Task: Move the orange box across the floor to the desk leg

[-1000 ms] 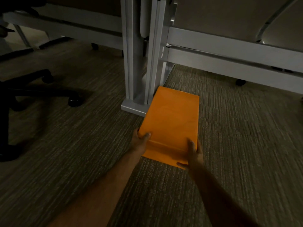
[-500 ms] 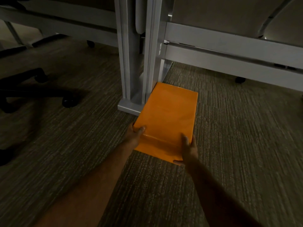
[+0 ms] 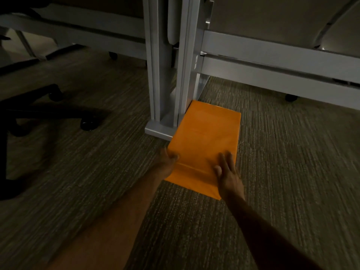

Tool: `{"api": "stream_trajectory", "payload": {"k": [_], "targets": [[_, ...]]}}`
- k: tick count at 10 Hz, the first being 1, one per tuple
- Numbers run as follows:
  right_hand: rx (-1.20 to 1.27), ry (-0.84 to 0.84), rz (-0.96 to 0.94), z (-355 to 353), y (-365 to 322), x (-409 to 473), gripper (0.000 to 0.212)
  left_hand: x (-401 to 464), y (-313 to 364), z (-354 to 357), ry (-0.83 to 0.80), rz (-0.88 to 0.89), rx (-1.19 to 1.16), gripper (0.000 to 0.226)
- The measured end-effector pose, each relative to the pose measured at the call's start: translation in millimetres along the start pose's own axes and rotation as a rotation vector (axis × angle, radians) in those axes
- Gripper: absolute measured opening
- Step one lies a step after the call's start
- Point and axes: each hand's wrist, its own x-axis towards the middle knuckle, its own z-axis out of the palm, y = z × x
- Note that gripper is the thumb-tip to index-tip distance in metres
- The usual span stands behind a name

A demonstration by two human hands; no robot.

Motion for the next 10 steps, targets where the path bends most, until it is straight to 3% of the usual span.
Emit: {"api": "stream_trajectory", "payload": {"k": [2, 5, 7, 8, 9, 10], "targets": [[-0.208, -0.178, -0.057, -3.8, 19.7, 17.0, 0.125, 9.7, -4.4, -0.5, -0.035, -0.004, -0.025, 0.064], [-0.268, -0.173, -0.089, -2.1, 21.7, 22.9, 0.122, 8.0, -7.0, 4.4, 0.024, 0.009, 0.044, 0.070], [-0.332, -0.217, -0.043, -7.8, 12.6, 23.3, 0.122, -18.7, -3.7, 14.3, 0.204, 0.024, 0.432, 0.070], [-0.413, -0.249, -0.024, -13.7, 4.8, 23.2, 0.124, -46.9, -16.3, 7.3, 0.170, 0.147, 0.590, 0.076], [-0.417, -0.294, -0.001, -23.8, -2.1, 21.7, 0.128, -75.4, -29.2, 2.6, 0.134, 0.215, 0.613, 0.080], [-0.608, -0.252, -0.059, -30.9, -11.8, 11.1, 0.135, -107.9, -44.3, -10.7, 0.113, 0.226, 0.617, 0.082]]}}
